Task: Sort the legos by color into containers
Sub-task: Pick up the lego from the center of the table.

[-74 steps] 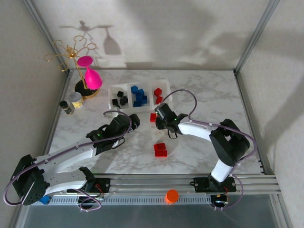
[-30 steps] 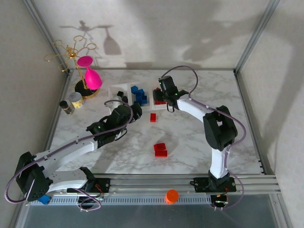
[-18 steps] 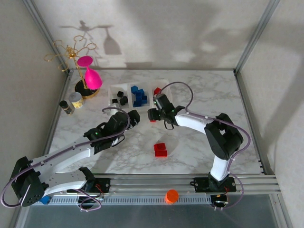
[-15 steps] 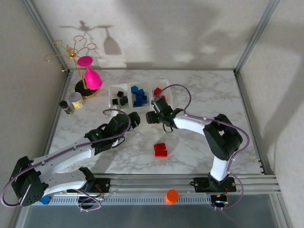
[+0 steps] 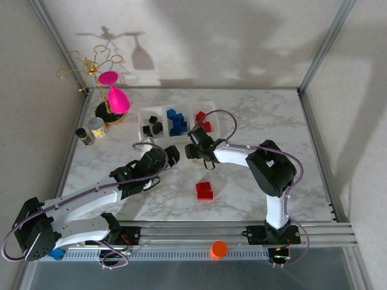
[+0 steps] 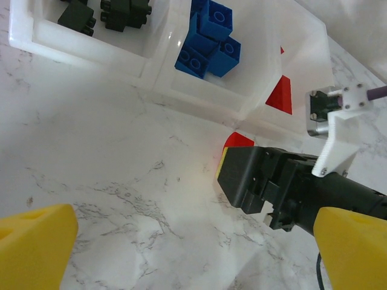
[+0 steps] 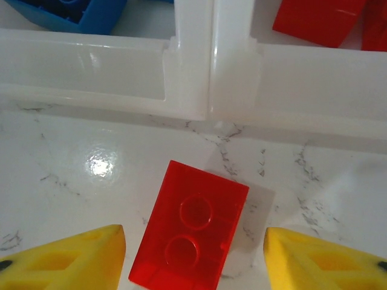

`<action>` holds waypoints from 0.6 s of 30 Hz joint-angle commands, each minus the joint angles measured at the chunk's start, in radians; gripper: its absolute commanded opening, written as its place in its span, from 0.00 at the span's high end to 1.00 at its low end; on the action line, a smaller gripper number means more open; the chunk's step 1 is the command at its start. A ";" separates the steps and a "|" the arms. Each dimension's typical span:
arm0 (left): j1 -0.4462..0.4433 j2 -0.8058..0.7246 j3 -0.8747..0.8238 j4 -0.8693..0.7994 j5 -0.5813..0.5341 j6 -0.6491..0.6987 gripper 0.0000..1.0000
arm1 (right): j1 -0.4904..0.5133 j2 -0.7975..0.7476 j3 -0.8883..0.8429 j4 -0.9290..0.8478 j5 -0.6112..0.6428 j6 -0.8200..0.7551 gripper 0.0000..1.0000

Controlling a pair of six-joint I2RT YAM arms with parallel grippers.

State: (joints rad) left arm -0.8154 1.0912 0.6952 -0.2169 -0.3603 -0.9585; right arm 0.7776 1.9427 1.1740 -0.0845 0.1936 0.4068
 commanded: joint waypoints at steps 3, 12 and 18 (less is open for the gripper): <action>-0.008 0.009 -0.013 0.008 -0.022 -0.020 0.00 | 0.007 0.041 0.050 0.015 0.039 -0.001 0.46; -0.009 0.019 -0.004 0.009 -0.019 -0.011 0.00 | 0.008 0.036 0.048 0.006 0.028 -0.009 0.66; -0.010 0.022 0.011 0.009 -0.022 0.000 0.00 | 0.008 -0.036 0.010 0.001 0.011 -0.006 0.74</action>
State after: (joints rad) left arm -0.8169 1.1080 0.6933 -0.2100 -0.3603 -0.9581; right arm 0.7776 1.9625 1.1954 -0.0780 0.2077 0.4038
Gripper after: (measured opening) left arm 0.994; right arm 0.322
